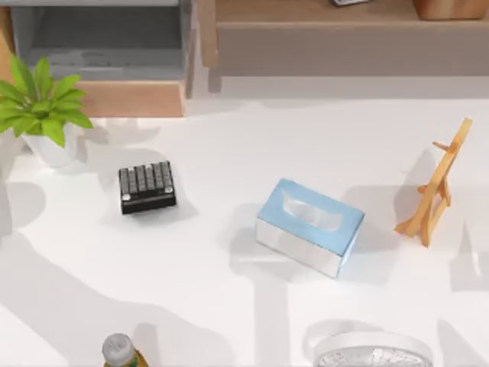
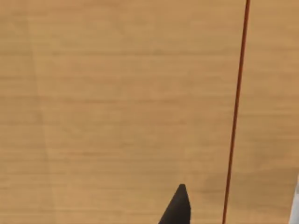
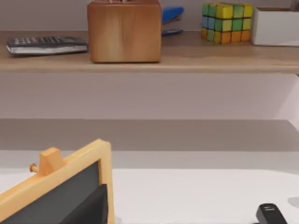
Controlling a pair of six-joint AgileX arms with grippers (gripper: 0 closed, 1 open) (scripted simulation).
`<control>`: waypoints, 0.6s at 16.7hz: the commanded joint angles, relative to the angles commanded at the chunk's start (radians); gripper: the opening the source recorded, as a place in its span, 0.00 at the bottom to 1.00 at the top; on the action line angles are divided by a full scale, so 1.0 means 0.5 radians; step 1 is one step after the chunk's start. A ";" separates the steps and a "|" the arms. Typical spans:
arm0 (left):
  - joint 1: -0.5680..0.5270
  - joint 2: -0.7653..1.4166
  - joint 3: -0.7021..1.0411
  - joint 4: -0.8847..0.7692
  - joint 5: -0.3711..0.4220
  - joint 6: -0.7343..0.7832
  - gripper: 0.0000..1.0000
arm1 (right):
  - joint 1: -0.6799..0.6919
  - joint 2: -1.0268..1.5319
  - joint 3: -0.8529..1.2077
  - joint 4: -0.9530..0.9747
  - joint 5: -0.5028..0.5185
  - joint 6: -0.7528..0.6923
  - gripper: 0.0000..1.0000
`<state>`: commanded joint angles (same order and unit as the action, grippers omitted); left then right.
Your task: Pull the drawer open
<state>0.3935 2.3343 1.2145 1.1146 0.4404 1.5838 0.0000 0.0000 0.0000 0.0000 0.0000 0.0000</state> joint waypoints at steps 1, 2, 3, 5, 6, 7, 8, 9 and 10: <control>0.000 0.000 0.000 0.000 0.000 0.000 0.25 | 0.000 0.000 0.000 0.000 0.000 0.000 1.00; 0.000 0.000 0.000 0.000 0.000 0.000 0.17 | 0.000 0.000 0.000 0.000 0.000 0.000 1.00; 0.000 0.000 0.000 0.000 0.000 0.000 0.10 | 0.000 0.000 0.000 0.000 0.000 0.000 1.00; 0.000 0.000 0.000 0.000 0.000 0.000 0.00 | 0.000 0.000 0.000 0.000 0.000 0.000 1.00; 0.000 0.000 0.000 0.000 0.000 0.000 0.00 | 0.000 0.000 0.000 0.000 0.000 0.000 1.00; 0.000 0.000 0.000 0.000 0.000 0.000 0.00 | 0.000 0.000 0.000 0.000 0.000 0.000 1.00; 0.000 0.000 0.000 0.000 0.000 0.000 0.00 | 0.000 0.000 0.000 0.000 0.000 0.000 1.00; 0.000 0.000 0.000 0.000 0.000 0.000 0.00 | 0.000 0.000 0.000 0.000 0.000 0.000 1.00; 0.000 0.000 0.000 0.000 0.000 0.000 0.00 | 0.000 0.000 0.000 0.000 0.000 0.000 1.00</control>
<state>0.3935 2.3343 1.2145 1.1146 0.4404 1.5838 0.0000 0.0000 0.0000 0.0000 0.0000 0.0000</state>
